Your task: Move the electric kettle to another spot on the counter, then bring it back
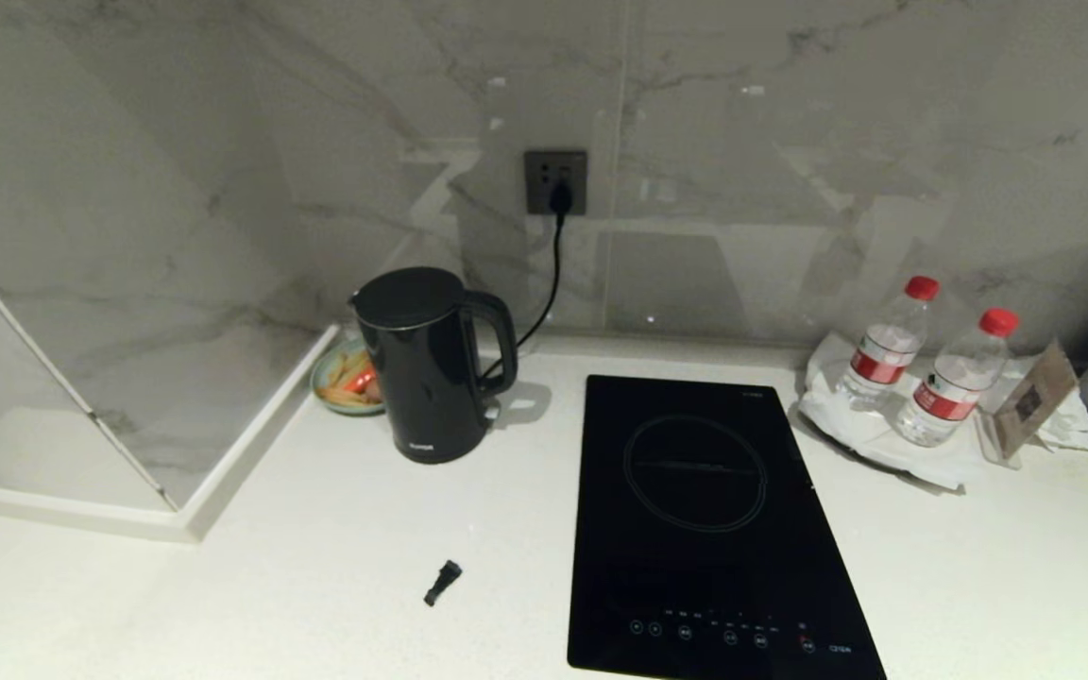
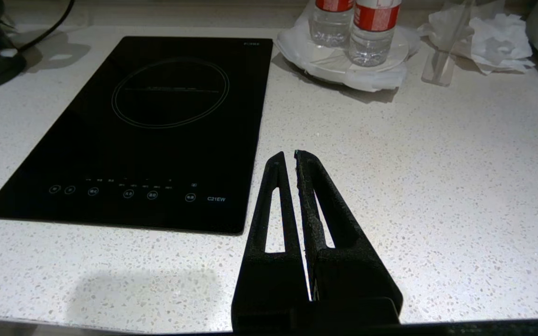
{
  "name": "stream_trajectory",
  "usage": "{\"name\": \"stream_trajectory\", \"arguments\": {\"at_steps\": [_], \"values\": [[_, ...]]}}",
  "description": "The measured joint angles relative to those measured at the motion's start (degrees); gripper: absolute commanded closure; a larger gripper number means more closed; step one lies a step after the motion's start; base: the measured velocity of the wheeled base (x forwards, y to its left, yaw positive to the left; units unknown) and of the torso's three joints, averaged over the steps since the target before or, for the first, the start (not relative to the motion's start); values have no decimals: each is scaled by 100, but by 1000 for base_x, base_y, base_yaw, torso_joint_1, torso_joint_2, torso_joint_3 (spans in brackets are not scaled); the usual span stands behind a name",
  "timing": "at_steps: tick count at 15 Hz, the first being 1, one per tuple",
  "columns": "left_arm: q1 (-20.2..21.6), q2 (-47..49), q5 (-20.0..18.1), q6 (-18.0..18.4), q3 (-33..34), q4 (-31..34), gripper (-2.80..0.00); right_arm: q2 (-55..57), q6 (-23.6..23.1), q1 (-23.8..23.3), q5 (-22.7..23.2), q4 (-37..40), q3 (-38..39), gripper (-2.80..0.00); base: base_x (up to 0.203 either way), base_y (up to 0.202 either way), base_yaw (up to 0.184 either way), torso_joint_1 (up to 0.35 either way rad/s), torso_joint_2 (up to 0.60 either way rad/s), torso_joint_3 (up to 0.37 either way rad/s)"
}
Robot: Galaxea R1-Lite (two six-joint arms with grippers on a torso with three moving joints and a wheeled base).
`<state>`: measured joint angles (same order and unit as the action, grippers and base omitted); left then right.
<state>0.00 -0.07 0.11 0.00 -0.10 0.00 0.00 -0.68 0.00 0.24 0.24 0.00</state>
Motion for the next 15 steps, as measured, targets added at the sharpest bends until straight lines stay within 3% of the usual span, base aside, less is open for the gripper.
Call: {"name": "stream_trajectory", "arguments": {"at_steps": [15], "values": [[0,2,2,-16,0,-7,0,0,1,0,-1,1,0,0,0,0,0,3,2,-181]]}}
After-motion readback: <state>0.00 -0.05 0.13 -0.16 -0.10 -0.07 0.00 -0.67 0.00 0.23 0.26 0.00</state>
